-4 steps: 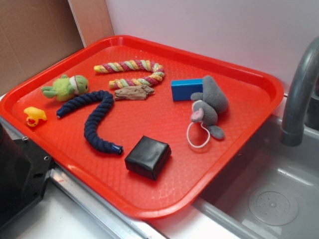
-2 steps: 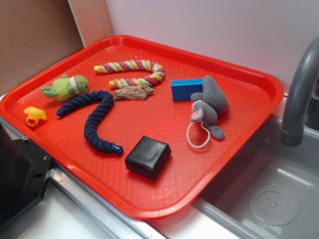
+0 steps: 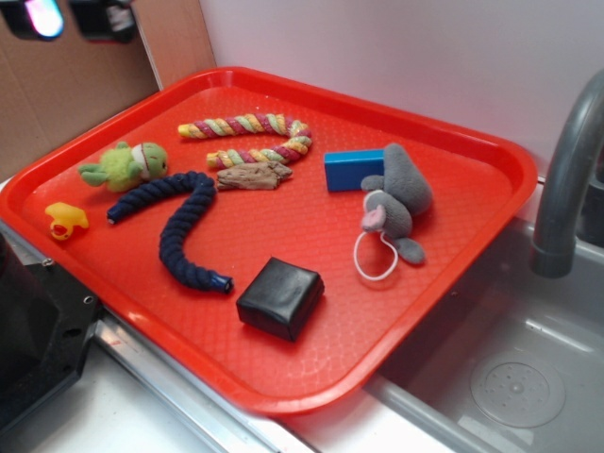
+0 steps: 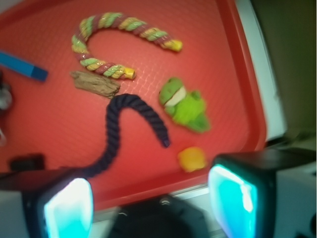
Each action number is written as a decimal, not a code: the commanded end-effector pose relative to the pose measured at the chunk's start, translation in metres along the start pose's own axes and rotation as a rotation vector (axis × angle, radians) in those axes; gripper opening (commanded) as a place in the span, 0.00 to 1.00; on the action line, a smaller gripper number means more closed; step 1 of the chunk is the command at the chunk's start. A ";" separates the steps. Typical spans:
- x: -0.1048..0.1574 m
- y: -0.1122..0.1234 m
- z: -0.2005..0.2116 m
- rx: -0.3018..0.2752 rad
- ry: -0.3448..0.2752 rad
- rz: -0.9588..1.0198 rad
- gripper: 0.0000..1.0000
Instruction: Grab the multicolored rope.
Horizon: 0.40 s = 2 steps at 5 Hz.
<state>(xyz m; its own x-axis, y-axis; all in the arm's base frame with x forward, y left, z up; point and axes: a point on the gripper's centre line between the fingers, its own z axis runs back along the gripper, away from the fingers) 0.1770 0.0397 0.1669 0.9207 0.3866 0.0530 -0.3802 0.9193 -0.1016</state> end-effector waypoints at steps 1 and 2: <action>0.049 -0.009 -0.050 -0.028 -0.164 0.291 1.00; 0.069 -0.026 -0.079 0.016 -0.154 0.211 1.00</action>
<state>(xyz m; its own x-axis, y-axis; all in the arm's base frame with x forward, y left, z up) 0.2495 0.0320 0.0783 0.8079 0.5751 0.1289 -0.5695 0.8181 -0.0801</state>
